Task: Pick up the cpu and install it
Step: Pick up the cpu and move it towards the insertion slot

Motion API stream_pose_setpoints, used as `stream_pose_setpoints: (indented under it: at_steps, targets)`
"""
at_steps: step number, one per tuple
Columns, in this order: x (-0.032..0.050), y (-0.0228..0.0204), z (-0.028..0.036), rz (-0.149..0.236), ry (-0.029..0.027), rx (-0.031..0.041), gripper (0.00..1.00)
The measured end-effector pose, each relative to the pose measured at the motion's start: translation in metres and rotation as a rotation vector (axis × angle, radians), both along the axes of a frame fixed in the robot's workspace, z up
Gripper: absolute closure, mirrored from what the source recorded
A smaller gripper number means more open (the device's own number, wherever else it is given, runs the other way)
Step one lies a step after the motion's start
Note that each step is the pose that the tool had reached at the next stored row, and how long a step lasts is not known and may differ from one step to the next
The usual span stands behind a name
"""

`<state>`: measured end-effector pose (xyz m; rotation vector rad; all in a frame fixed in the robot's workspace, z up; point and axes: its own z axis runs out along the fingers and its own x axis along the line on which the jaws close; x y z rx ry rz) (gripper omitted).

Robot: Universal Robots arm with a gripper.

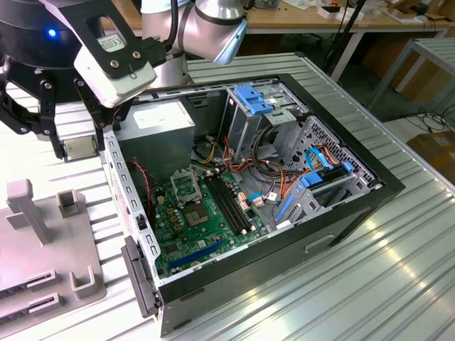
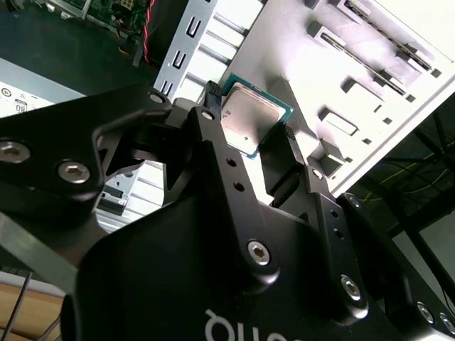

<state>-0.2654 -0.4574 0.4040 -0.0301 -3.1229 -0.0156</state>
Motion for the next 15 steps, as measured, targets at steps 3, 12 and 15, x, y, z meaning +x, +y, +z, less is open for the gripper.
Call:
stream_pose_setpoints:
  at_steps: [3,12,15]
  targets:
    - [0.0032,0.0000,0.0000,0.000,0.0000,0.0000,0.53]
    - [0.0142,-0.0003,0.0000,0.000,0.0000,0.0000,0.53]
    - [0.0187,-0.0003,-0.0001,0.000,-0.0001,0.0001,0.53]
